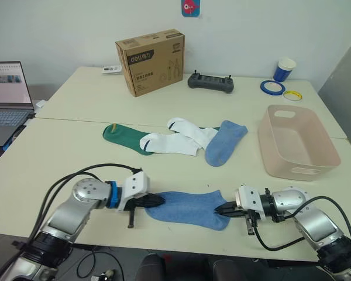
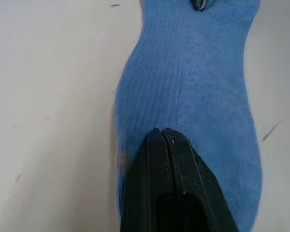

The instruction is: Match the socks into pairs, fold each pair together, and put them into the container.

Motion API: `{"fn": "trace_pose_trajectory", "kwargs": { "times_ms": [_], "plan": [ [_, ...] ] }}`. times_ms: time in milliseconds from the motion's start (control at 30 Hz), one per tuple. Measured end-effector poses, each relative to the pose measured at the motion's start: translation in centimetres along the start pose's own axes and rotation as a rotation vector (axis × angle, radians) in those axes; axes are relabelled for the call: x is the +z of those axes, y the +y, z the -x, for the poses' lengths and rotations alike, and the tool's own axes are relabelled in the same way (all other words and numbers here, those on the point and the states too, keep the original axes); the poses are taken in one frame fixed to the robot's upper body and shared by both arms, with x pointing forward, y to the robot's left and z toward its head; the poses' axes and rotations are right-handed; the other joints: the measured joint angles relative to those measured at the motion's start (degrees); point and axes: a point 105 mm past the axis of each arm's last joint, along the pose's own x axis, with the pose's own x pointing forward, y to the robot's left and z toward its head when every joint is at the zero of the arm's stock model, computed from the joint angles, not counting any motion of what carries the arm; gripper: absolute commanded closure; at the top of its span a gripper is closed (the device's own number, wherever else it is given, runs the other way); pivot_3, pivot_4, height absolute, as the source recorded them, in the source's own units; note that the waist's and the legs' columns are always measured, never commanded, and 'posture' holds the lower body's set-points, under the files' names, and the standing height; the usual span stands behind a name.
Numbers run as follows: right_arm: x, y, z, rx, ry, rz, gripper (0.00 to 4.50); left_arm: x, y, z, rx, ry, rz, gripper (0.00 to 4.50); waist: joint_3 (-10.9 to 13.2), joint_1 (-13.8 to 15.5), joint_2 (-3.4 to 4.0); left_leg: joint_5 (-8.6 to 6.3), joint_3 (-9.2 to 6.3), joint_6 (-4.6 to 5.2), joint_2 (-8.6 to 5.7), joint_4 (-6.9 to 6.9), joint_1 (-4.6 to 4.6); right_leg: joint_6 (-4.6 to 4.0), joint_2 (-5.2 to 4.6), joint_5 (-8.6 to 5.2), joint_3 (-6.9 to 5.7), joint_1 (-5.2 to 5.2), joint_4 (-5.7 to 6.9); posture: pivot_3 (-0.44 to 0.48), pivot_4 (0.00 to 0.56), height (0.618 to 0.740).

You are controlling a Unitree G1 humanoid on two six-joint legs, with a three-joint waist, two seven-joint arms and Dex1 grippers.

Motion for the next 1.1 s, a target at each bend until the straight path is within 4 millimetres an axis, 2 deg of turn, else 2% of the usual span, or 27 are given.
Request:
{"fn": "trace_pose_trajectory", "kwargs": {
  "times_ms": [333, 400, 433, 500, 567, 700, 767, 933, 1100],
  "plan": [
    [-0.6, 0.2, 1.4, -0.040, 0.008, -0.058, 4.43, -0.5, -0.4, 0.7, 0.033, -0.058, 0.148, 4.50, 0.0, 0.0, 0.00, 0.01, -0.01, -0.01, -0.01, 0.05, 0.00, 0.27, -0.03, -0.07, -0.01, 0.03, 0.05, 0.000, 0.150, 0.740],
    [0.5, 0.1, 1.7, -0.045, -0.023, -0.081, 4.43, 0.6, -0.4, 1.2, 0.026, -0.111, 0.190, 4.50, 0.0, 0.0, 0.01, 0.01, -0.02, -0.01, 0.00, 0.05, -0.03, 0.27, -0.03, -0.07, 0.00, -0.01, 0.09, 0.000, 0.150, 0.740],
    [1.7, -0.2, 1.9, -0.057, -0.057, -0.082, 4.27, 1.3, -0.3, 1.5, 0.027, -0.141, 0.196, 4.50, 0.0, 0.0, 0.01, 0.01, -0.03, -0.01, 0.00, 0.05, -0.01, 0.27, -0.03, -0.07, -0.01, 0.00, 0.11, 0.000, 0.150, 0.740],
    [3.6, -1.1, 2.5, -0.103, -0.106, -0.075, 3.81, 2.6, 0.4, 2.1, 0.049, -0.182, 0.181, 4.12, 0.0, 0.0, 0.01, 0.01, -0.06, -0.01, 0.00, 0.05, 0.01, 0.28, -0.02, -0.08, -0.03, 0.03, 0.11, 0.000, 0.150, 0.740],
    [4.5, -2.5, 3.1, -0.182, -0.131, -0.089, 3.13, 3.3, 1.5, 3.0, 0.109, -0.204, 0.158, 3.59, 0.0, 0.0, 0.00, 0.01, -0.07, -0.02, -0.01, 0.06, 0.02, 0.29, -0.01, -0.07, -0.03, 0.03, 0.11, 0.000, 0.150, 0.740],
    [4.3, -6.1, 3.3, -0.403, -0.099, -0.099, 1.73, 5.9, 3.4, 3.5, 0.194, -0.305, 0.132, 2.25, 0.0, 0.0, 0.00, 0.04, -0.01, -0.06, -0.04, 0.10, 0.00, 0.33, -0.03, -0.04, 0.02, 0.02, 0.10, 0.000, 0.150, 0.740],
    [3.7, -8.4, 2.9, -0.517, -0.062, -0.119, 1.72, 7.5, 3.5, 2.9, 0.193, -0.359, 0.118, 1.60, 0.0, -0.1, 0.00, 0.13, 0.00, -0.22, -0.06, 0.08, -0.04, 0.14, -0.04, 0.11, 0.04, -0.01, 0.09, 0.000, 0.150, 0.740],
    [3.6, -10.5, -0.4, -0.563, -0.041, -0.173, 1.72, 10.0, 3.3, 1.8, 0.177, -0.422, 0.084, 0.02, 0.0, -0.2, 0.00, 0.14, -0.07, -0.24, -0.03, -0.03, -0.03, 0.11, 0.03, 0.13, 0.01, -0.07, 0.15, 0.000, 0.150, 0.740],
    [1.5, -11.5, -1.4, -0.585, 0.068, -0.184, 1.72, 9.7, 3.3, 1.6, 0.184, -0.398, 0.082, 0.02, 0.0, -0.1, 0.00, 0.14, -0.05, -0.23, -0.04, -0.04, -0.06, 0.10, 0.00, 0.12, 0.00, -0.09, 0.15, 0.000, 0.150, 0.740]
  ]
}}
